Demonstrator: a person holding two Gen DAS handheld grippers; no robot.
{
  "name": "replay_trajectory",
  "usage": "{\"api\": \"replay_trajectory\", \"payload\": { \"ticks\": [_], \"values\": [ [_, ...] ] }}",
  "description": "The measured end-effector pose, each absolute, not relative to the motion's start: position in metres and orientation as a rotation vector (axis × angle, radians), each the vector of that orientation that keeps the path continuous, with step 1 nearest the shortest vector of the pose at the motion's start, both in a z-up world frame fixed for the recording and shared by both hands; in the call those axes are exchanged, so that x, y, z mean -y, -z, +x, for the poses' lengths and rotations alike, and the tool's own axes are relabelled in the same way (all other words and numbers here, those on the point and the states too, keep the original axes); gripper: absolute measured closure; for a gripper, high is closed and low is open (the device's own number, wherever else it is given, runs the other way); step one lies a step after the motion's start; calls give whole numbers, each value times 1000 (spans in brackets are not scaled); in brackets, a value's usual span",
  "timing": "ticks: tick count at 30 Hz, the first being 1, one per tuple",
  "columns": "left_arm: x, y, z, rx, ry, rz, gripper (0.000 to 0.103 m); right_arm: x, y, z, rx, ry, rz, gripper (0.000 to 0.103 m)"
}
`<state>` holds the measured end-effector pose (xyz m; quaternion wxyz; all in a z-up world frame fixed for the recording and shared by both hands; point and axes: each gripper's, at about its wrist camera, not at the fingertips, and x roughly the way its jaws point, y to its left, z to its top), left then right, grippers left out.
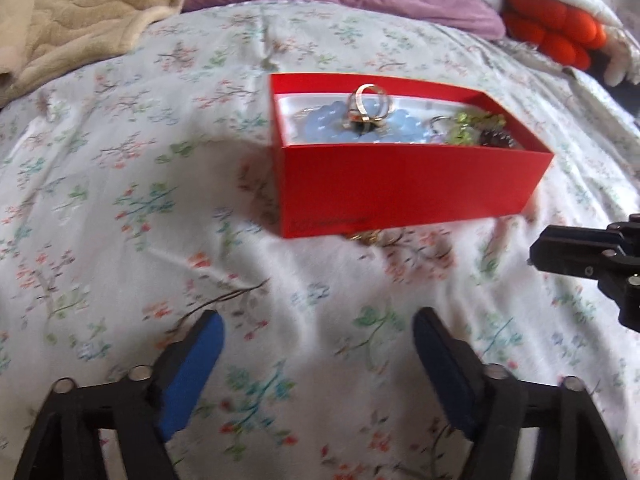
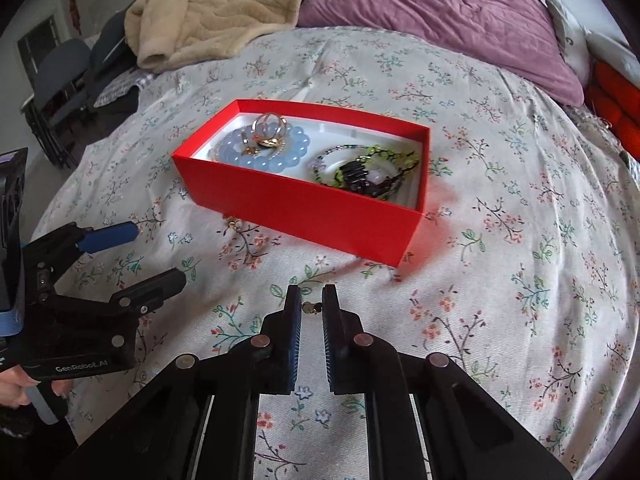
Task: Organize jewelry
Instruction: 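Grasp a small gold stud earring with the right gripper, then grasp the other gold stud earring with the left gripper while the right gripper holds its stud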
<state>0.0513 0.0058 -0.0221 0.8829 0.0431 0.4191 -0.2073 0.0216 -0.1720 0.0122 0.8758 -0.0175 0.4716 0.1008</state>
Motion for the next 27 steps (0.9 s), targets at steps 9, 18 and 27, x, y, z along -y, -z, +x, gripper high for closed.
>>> {"api": "replay_trajectory", "payload": {
  "ticks": [9, 18, 27],
  "values": [
    [19, 26, 70, -890, 503, 59, 65, 182, -18, 20, -972, -203, -19, 92],
    [39, 30, 87, -906, 464, 51, 67, 187, -16, 23, -984, -188, -8, 92],
    [36, 31, 90, -924, 402, 79, 96, 186, -14, 25, -988, -186, -7, 92]
  ]
}}
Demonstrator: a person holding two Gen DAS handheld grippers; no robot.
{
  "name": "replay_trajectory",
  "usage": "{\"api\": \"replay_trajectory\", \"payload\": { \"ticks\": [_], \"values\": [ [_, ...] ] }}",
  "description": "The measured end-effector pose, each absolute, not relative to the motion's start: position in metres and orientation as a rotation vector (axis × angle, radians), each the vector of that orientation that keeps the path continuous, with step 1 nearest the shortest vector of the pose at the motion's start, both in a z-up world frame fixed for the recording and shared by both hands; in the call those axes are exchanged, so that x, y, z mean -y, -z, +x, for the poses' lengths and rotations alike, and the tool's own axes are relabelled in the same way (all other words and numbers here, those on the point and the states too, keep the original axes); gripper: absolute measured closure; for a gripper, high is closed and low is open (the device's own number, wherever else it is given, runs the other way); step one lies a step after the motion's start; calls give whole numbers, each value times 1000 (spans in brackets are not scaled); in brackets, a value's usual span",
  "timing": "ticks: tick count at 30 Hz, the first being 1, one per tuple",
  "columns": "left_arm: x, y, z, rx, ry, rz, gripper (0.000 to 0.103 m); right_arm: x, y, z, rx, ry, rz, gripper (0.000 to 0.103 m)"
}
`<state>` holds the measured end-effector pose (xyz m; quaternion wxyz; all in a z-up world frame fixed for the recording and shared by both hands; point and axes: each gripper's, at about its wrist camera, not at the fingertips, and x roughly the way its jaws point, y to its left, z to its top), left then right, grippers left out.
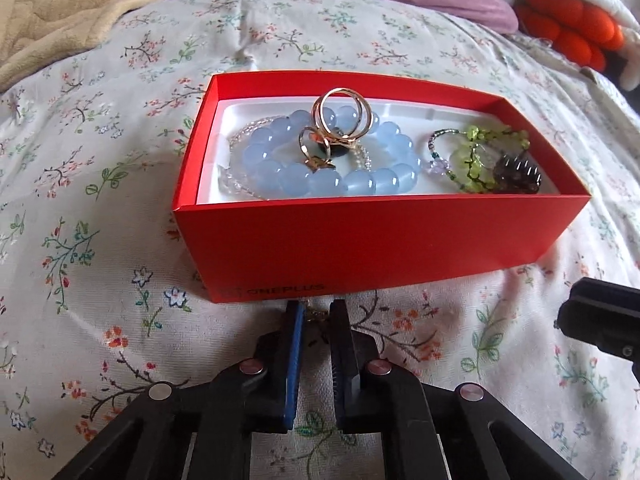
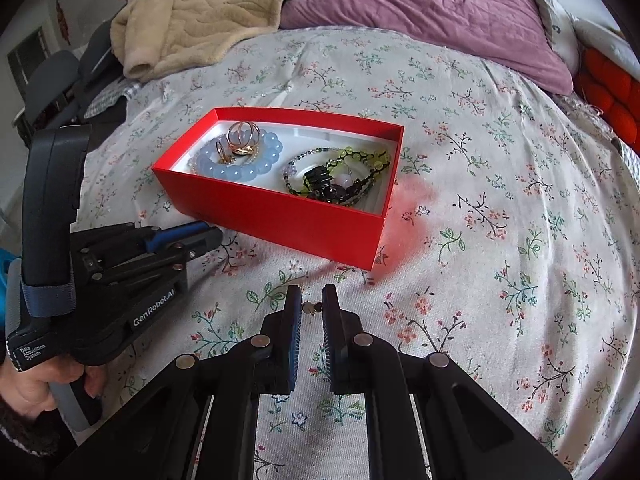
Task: Organize jewelry
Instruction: 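Grasp the other gold stud earring with the left gripper while the right gripper holds its stud, then carry both gold stud earrings up over the red box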
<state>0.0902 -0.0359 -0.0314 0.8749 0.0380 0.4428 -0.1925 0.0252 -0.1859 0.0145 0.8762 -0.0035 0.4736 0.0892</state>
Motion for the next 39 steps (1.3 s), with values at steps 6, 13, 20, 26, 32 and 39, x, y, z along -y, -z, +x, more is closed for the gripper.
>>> {"api": "replay_trajectory", "payload": {
  "ticks": [6, 13, 20, 26, 32, 39],
  "values": [
    [26, 26, 85, -954, 412, 87, 96, 187, -20, 28, -988, -197, 0, 92],
    [7, 10, 80, -965, 427, 36, 96, 192, -37, 31, -967, -194, 36, 92],
    [-1, -17, 78, -942, 450, 37, 96, 194, -56, 35, -941, -192, 74, 92],
    [1, -42, 84, -924, 466, 42, 96, 189, -73, 43, -927, -194, 113, 92],
    [7, -59, 105, -938, 476, 27, 96, 184, -79, 59, -914, -200, 160, 92],
    [18, -52, 128, -1008, 478, 22, 96, 182, -66, 84, -948, -191, 224, 92]
  ]
}}
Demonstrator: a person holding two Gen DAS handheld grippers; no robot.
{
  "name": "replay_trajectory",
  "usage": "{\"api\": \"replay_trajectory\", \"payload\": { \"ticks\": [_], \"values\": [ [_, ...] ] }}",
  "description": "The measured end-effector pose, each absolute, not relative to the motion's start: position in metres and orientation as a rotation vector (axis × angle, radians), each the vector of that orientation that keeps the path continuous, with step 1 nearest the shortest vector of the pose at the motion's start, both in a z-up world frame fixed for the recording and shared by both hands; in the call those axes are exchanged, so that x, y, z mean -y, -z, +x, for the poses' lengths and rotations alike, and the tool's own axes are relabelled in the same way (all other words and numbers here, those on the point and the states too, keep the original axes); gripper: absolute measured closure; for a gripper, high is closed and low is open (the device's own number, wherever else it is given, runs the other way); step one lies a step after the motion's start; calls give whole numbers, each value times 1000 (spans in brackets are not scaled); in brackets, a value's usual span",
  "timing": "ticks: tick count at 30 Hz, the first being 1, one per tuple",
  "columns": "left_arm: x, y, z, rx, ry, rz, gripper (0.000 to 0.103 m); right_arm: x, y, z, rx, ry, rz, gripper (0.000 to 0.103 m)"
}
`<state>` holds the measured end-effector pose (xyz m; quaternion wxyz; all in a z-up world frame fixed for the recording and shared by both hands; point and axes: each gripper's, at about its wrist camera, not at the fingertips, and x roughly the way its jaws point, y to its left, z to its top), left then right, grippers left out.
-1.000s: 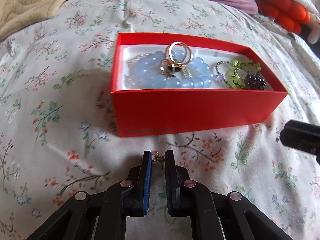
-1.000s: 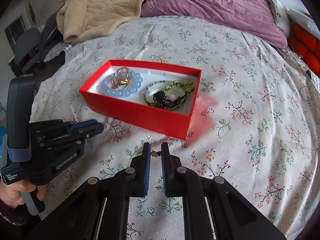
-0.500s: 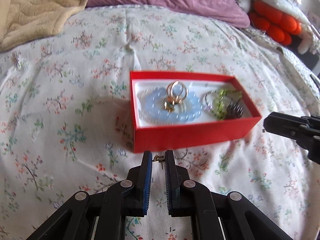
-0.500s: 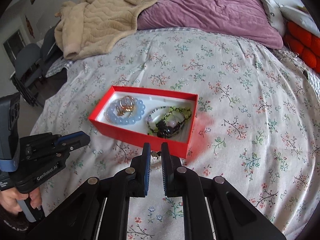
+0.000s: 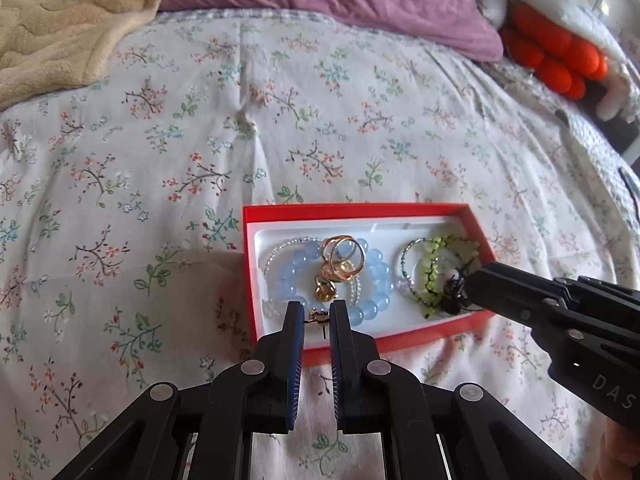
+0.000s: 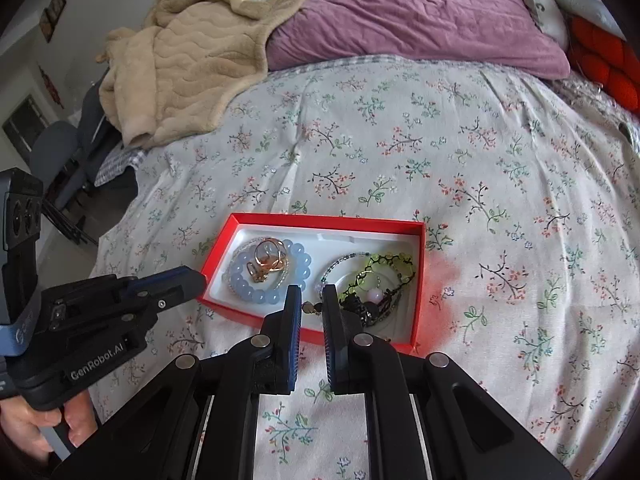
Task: Organize jewelry
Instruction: 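Carry both gold stud earrings up over the red box, then open both grippers to drop the stud earrings into the box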
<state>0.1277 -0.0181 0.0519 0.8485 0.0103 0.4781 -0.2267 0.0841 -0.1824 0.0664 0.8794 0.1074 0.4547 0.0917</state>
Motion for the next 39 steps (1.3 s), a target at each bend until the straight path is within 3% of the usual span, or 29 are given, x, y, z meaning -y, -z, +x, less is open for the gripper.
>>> {"api": "replay_trajectory", "payload": {
  "ticks": [13, 20, 24, 39],
  "values": [
    [25, -34, 142, -1078, 490, 10, 94, 182, -41, 106, -1023, -182, 259, 90],
    [21, -41, 139, -1064, 475, 15, 70, 188, -44, 106, -1035, -187, 296, 84],
    [16, -49, 129, -1044, 447, 28, 54, 190, -56, 97, -1010, -181, 285, 71],
    [-9, -51, 58, -1036, 284, 82, 11, 196, -74, 24, -1083, -79, 212, 35]
  ]
}}
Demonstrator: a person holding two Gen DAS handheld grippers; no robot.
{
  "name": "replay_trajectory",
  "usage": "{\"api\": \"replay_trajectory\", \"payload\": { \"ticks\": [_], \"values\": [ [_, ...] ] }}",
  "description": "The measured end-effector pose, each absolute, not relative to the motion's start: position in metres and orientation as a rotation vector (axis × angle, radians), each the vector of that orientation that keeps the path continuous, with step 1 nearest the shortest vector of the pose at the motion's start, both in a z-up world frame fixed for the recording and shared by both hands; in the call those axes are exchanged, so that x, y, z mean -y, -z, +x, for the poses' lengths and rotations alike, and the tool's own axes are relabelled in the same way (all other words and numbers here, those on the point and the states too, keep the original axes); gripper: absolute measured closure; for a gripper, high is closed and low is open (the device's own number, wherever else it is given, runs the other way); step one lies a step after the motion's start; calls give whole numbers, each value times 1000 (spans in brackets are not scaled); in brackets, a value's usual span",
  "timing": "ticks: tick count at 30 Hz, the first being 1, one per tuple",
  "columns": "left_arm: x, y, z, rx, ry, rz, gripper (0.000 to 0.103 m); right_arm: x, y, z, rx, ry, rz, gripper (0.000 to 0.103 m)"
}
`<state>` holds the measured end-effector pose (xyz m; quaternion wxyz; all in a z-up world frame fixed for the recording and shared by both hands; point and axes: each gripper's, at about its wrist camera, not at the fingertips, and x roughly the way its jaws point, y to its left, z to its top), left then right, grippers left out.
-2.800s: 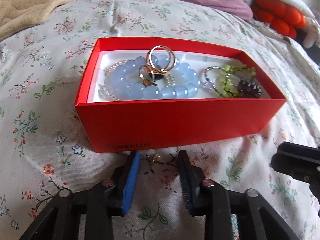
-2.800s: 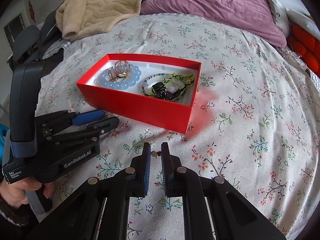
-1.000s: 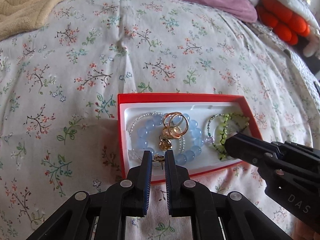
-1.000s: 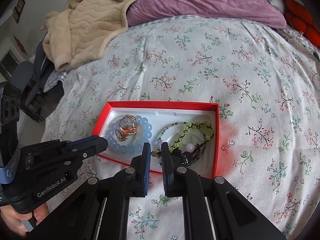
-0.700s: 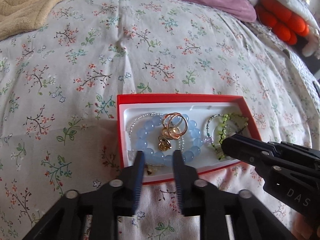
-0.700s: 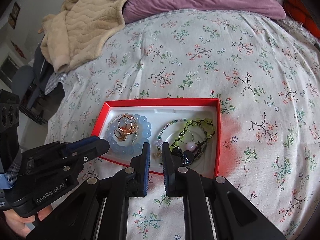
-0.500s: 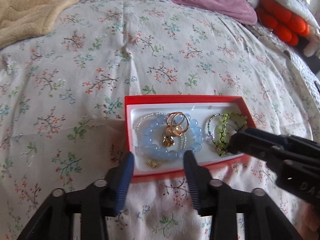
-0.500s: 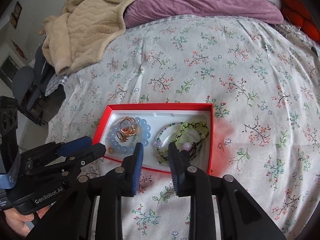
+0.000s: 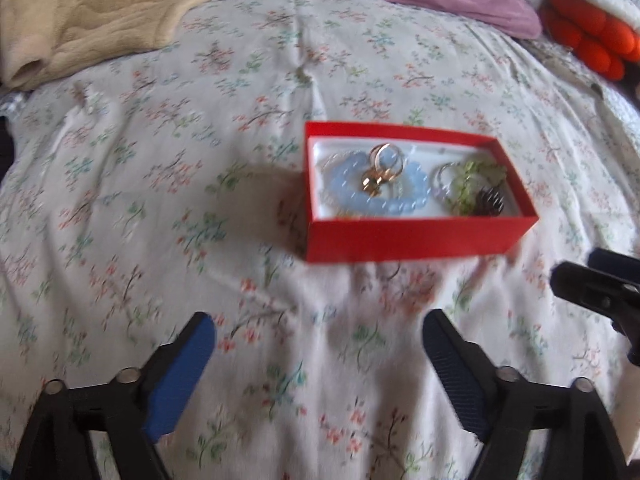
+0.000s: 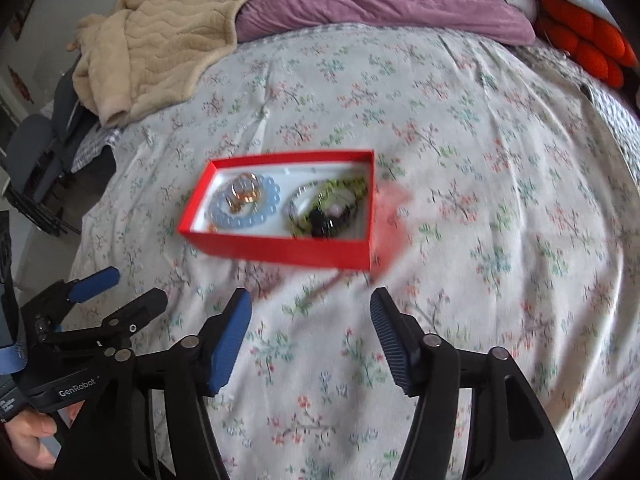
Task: Organize jewelry
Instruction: 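Open both grippers to drop the stud earrings into the box, then withdraw both open grippers away from the red box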
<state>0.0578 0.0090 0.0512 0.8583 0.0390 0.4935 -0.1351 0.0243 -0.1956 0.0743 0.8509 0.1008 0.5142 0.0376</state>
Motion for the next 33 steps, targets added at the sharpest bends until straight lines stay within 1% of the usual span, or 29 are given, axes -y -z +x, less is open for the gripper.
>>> {"api": "replay_trajectory", "payload": {
  "ticks": [4, 6, 8, 11, 16, 22, 27, 33],
  "values": [
    [-9, -50, 49, -1053, 285, 70, 7, 192, -69, 8, -1111, -36, 195, 29],
    [-10, -51, 45, -1052, 285, 65, 3, 189, -66, 2, -1118, -16, 179, 26],
    [-12, -51, 41, -1049, 275, 69, 1, 186, -62, -2, -1128, 4, 163, 24],
    [-13, -47, 39, -1062, 254, 79, 1, 184, -57, -5, -1140, 25, 155, 22],
    [-12, -43, 37, -1061, 240, 85, 1, 184, -55, -4, -1136, 65, 128, 12],
    [-11, -42, 38, -1052, 225, 85, 1, 185, -54, -1, -1133, 110, 90, 7],
    [-10, -44, 38, -1043, 236, 73, 1, 181, -51, 1, -1139, 123, 64, 3],
    [-8, -45, 37, -1043, 242, 72, 1, 176, -49, 3, -1140, 118, 43, 3]
  ]
}}
